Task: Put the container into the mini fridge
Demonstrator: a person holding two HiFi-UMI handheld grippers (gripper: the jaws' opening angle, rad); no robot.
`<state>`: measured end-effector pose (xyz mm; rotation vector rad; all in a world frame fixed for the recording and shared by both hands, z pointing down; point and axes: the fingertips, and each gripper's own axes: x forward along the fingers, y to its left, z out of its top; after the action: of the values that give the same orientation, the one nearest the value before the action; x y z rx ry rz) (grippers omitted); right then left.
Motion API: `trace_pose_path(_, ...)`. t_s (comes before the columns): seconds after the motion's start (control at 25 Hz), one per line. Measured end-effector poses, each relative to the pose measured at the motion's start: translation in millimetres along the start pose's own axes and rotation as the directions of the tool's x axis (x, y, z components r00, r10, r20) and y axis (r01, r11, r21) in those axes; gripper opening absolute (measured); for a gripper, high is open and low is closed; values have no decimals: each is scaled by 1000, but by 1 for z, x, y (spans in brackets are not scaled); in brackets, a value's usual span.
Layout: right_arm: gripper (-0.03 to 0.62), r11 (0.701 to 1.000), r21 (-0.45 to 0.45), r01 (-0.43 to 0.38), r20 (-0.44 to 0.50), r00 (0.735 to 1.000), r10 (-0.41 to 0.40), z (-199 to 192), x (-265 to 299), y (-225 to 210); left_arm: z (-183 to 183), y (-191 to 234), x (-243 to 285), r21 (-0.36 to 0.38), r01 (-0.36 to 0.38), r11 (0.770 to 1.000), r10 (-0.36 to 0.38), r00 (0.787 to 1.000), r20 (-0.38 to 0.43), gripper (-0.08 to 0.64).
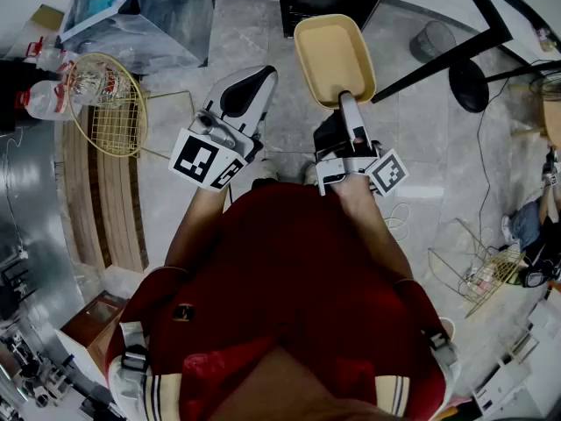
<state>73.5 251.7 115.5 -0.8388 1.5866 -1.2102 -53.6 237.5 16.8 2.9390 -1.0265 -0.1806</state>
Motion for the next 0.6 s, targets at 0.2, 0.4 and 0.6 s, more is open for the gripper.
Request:
trace_pose_path(0.2,259,1000,-3,-3,-6,1000,3,11,-3,0,-2,-10,12,8,-1,1000,1,1000,-6,6)
trace_pose_path(0.4,259,1000,12,-13,-5,1000,13,26,-10,0,-6,-23,23,14,-7,1000,8,1000,-18,6)
trace_pose_path(0.6,259,999,37,-1,-1,1000,1,44,-13,-6,-8,-32,36,18,-20,1000,21,1000,-24,6)
